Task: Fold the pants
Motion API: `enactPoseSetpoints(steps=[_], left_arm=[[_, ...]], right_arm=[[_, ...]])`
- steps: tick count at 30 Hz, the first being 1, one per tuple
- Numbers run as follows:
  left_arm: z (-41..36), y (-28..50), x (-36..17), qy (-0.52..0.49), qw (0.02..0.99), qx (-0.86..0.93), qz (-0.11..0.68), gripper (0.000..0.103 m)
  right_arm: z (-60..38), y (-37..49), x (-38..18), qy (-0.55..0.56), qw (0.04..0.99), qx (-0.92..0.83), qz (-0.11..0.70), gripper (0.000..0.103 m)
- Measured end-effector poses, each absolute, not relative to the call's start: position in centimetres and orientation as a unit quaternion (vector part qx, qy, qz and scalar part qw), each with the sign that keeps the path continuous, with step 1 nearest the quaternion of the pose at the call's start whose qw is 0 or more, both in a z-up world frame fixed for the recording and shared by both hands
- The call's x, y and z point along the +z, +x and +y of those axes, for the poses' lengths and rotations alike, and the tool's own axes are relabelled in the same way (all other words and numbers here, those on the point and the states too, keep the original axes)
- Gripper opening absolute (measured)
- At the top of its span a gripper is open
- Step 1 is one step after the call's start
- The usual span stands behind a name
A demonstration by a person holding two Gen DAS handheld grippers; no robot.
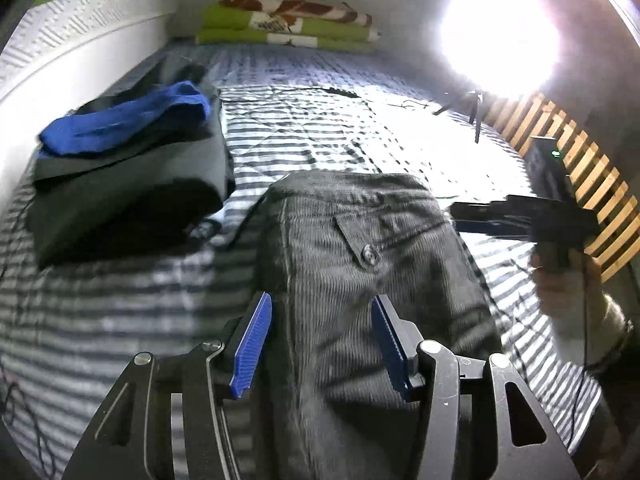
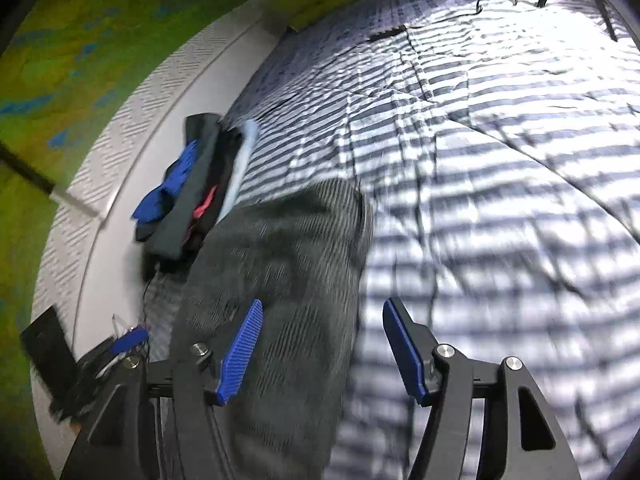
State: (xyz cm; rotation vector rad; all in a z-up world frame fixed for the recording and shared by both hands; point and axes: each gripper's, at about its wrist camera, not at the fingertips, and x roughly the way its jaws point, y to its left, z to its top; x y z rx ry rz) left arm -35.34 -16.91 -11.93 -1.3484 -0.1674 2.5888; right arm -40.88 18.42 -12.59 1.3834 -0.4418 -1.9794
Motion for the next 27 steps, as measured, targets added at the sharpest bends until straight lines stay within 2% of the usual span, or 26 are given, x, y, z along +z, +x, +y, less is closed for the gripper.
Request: enactPoseSetpoints(steps=[5,9,11,12,13,16,18,22,24,27], left_arm=[[-18.0,-40.9,-15.6,-0.507,0.090,0.853,-0.085,0.056],[-18.0,-42.9,-19.2,-0.540,0.072,0.837,-0.054,0.056],[-17.9,-43.0,-20.1,-0.527,0.073,0.845,-0.053,0.060],[-17.9,-43.0,-20.1,-0.525,0.074,0.847,-0.047,0.060],[-18.0,-43.1,-19.9,-0.526,0.074,0.845,-0.051,0.060],[-18.8,-42.5,-18.1,-0.521,0.059,0.850,-0.059,0.060],[-18.4,-40.8,-15.6,-0.493,0.058,0.867,-0.049,0.057],[-15.9,-36.9,-12.6,-0.473,0.138,0.870,-0.026,0.054],[-15.3,-36.4,-13.7,-0.499,0.157,0.852,-0.036,0.046],[-15.6,-37.0,-17.1,-0.541,0.124,0.832,-0.021,0.042]], right_arm=[[16.2,-44.7,-15.2,0.552,0.334,-0.740,-0.190,0.059],[15.4,-45.6,-16.0,0.541,0.350,-0.739,-0.200,0.060],[14.9,-46.0,-16.2,0.537,0.364,-0.732,-0.208,0.054],[14.4,-46.1,-16.3,0.538,0.371,-0.729,-0.204,0.037],[13.8,-46.1,-16.4,0.543,0.375,-0.727,-0.191,0.029],[13.0,-45.8,-15.9,0.540,0.370,-0.737,-0.168,0.020],[13.3,-45.5,-14.6,0.527,0.384,-0.738,-0.172,0.018],[13.2,-44.1,-11.3,0.498,0.404,-0.755,-0.138,0.017],[12.7,-43.5,-10.0,0.486,0.409,-0.763,-0.122,0.016],[12.6,-42.7,-8.5,0.476,0.416,-0.766,-0.115,0.016]])
